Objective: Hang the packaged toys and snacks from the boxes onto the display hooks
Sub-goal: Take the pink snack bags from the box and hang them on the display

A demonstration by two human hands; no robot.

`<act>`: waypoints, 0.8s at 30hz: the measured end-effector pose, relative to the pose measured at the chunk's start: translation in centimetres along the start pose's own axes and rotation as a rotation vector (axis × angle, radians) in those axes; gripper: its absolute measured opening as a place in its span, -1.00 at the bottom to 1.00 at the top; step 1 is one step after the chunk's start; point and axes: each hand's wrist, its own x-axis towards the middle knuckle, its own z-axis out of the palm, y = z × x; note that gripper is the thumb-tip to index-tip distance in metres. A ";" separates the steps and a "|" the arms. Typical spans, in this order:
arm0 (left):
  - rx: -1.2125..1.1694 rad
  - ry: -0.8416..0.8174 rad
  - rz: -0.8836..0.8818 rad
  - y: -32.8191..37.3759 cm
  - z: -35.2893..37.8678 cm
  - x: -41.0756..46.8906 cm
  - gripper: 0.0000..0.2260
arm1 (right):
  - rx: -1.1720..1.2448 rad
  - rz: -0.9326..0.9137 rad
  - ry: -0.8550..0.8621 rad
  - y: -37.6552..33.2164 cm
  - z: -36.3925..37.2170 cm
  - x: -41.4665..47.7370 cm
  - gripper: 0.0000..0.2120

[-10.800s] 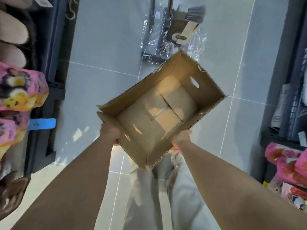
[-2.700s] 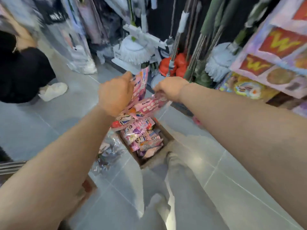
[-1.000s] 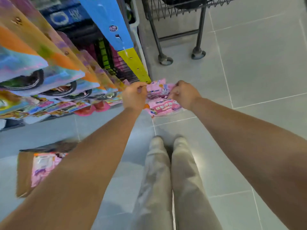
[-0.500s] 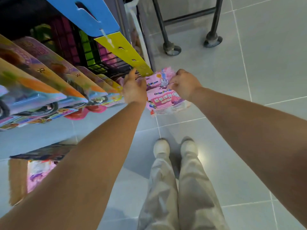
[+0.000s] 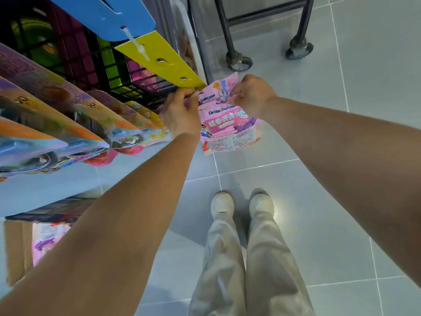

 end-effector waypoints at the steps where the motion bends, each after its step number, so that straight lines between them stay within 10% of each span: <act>1: 0.034 0.029 -0.034 0.5 -0.1 -0.1 -0.82 | 0.008 0.003 0.001 0.1 -0.1 0.1 -0.72; 10: -0.075 -0.125 -0.547 3.3 1.6 1.4 -0.56 | 0.109 0.063 0.002 0.8 -1.5 0.7 -0.75; 24: 0.044 -0.129 -0.277 1.2 0.6 0.0 -0.77 | -0.053 0.143 -0.122 0.3 0.2 1.3 -0.70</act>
